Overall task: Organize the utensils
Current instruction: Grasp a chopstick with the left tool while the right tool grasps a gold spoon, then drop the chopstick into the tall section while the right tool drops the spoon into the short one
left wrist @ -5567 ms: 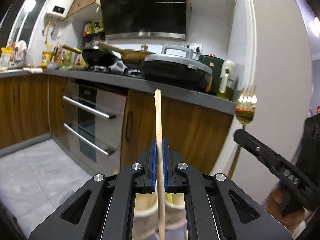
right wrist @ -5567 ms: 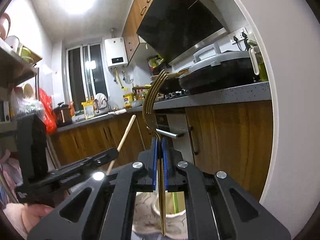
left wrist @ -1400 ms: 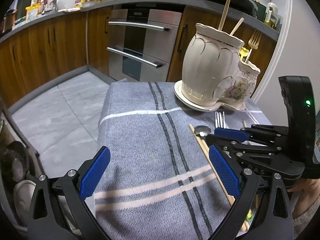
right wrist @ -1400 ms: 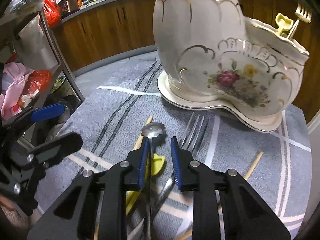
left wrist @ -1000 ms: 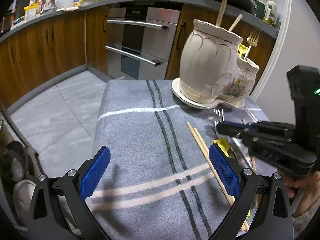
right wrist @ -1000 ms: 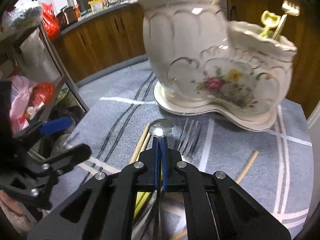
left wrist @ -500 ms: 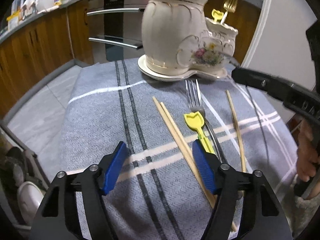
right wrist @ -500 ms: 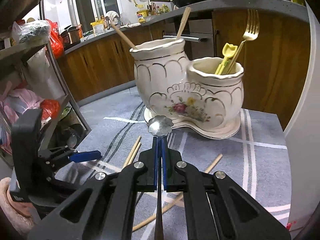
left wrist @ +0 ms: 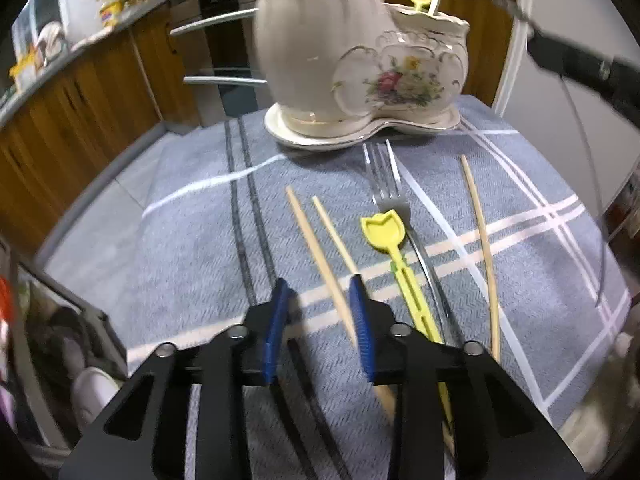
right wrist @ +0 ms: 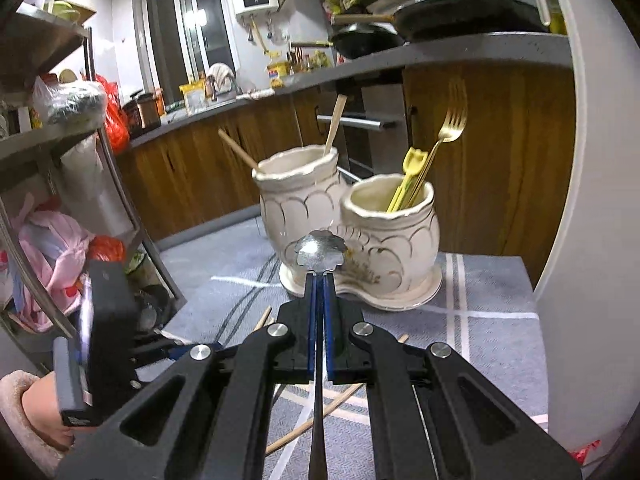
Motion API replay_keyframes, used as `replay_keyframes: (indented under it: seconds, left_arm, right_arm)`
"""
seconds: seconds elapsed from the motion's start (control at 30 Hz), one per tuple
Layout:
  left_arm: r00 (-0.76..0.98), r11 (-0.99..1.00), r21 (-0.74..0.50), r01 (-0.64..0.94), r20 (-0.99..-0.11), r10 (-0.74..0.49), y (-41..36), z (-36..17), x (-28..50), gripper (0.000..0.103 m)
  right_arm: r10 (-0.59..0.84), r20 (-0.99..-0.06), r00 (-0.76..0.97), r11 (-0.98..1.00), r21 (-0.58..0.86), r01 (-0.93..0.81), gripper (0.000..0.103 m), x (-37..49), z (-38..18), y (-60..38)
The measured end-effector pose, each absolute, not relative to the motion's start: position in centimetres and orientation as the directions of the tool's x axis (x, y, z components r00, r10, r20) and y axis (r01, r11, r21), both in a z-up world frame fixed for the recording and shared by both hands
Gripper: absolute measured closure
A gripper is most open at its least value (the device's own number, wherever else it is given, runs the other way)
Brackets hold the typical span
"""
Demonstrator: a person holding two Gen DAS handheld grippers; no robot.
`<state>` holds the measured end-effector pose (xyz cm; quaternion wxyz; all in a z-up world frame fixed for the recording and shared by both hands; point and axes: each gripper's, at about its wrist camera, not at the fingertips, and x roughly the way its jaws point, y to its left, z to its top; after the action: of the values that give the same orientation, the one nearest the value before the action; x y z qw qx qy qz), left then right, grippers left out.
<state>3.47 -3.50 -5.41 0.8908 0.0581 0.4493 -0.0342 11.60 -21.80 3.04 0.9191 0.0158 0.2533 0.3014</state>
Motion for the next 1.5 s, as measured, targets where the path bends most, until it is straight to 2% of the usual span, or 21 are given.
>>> replay_keyframes:
  seconds: [0.1, 0.17, 0.4, 0.8, 0.9, 1.1, 1.3, 1.5]
  left_arm:
    - [0.586, 0.991, 0.068, 0.114, -0.81, -0.011, -3.6, -5.4, 4.2, 0.091]
    - [0.593, 0.992, 0.069, 0.107, -0.805, -0.009, -3.2, -5.4, 4.4, 0.095]
    - [0.662, 0.996, 0.002, 0.094, -0.747, -0.061, -1.0, -4.6, 4.3, 0.097]
    - [0.852, 0.965, -0.087, 0.249, -0.453, -0.261, -0.1, 2.1, 0.6, 0.097]
    - [0.897, 0.953, -0.093, 0.289, -0.32, -0.303, 0.6, 5.6, 0.1, 0.096]
    - [0.952, 0.953, -0.129, 0.276, -0.097, -0.289, 2.2, 10.7, 2.7, 0.097]
    - [0.962, 0.932, -0.243, 0.27, 0.019, -0.274, 4.4, 12.6, 8.5, 0.097]
    - [0.963, 0.92, -0.289, 0.264, 0.02, -0.27, 4.5, 12.0, 14.0, 0.097]
  right_arm:
    - [0.572, -0.414, 0.708, 0.815, 0.19, -0.547, 0.1, 11.1, 3.6, -22.6]
    - [0.572, -0.385, 0.725, 0.817, 0.188, -0.545, 0.1, 10.7, 4.1, -23.1]
    - [0.555, -0.329, 0.764, 0.832, 0.21, -0.514, 0.1, 10.4, 4.6, -24.6]
    - [0.529, -0.206, 0.823, 0.843, 0.238, -0.482, 0.1, 11.5, 7.2, -24.7]
    - [0.523, -0.153, 0.838, 0.843, 0.236, -0.483, 0.1, 12.0, 8.6, -24.5]
    - [0.511, -0.095, 0.854, 0.841, 0.259, -0.474, 0.1, 14.4, 10.3, -24.2]
    - [0.475, -0.046, 0.879, 0.852, 0.272, -0.447, 0.1, 17.2, 10.8, -23.6]
    - [0.444, -0.015, 0.896, 0.862, 0.279, -0.422, 0.1, 20.0, 10.8, -22.7]
